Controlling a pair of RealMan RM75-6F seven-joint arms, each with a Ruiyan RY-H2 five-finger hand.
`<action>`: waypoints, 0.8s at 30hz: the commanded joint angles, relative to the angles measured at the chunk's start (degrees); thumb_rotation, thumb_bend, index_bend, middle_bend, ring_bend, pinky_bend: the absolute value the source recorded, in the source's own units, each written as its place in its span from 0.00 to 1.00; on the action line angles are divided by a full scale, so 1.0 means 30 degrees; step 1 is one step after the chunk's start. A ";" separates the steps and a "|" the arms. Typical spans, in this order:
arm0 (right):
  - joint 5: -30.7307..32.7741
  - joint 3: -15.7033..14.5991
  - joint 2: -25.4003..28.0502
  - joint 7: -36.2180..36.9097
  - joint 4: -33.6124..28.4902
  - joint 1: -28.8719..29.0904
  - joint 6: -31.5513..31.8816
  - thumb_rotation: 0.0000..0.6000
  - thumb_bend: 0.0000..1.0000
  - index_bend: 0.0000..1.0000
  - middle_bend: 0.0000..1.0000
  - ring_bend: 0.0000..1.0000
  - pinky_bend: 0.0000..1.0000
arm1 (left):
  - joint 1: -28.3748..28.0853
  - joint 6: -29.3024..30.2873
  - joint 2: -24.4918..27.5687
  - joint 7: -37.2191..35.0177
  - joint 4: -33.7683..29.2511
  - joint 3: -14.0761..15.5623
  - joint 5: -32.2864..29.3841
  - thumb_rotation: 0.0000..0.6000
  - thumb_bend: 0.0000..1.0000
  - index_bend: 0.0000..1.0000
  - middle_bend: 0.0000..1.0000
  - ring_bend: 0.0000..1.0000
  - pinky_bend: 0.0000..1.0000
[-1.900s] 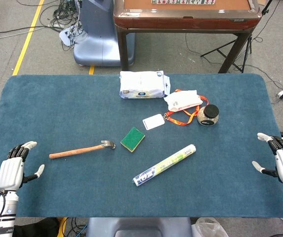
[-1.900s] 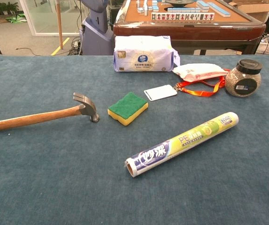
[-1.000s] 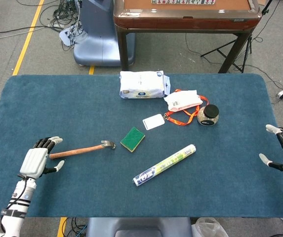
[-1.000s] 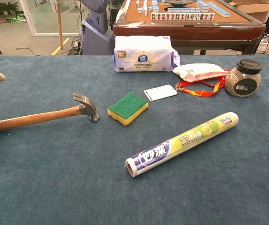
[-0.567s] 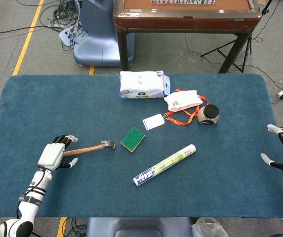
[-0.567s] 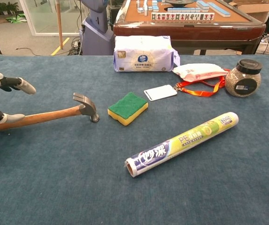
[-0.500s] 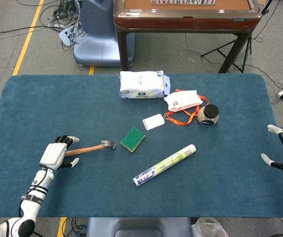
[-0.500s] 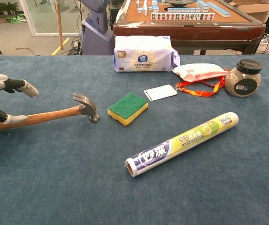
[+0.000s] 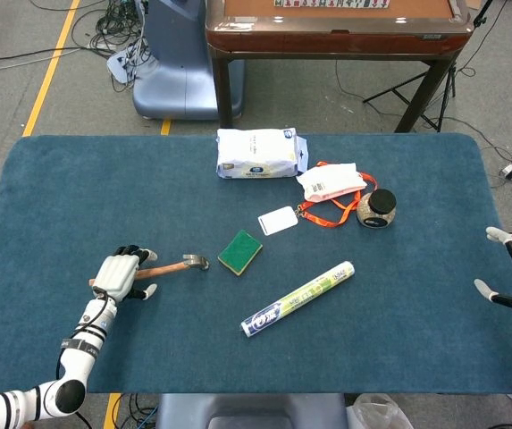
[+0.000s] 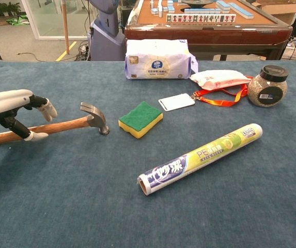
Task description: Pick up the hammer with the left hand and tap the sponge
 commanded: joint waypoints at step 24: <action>0.0162 -0.0039 0.0086 0.0489 0.0284 -0.0211 -0.0026 1.00 0.16 0.21 0.26 0.16 0.21 | -0.1714 -0.0228 -0.1243 0.0072 0.0975 0.0232 -0.1029 1.00 0.24 0.39 0.44 0.23 0.10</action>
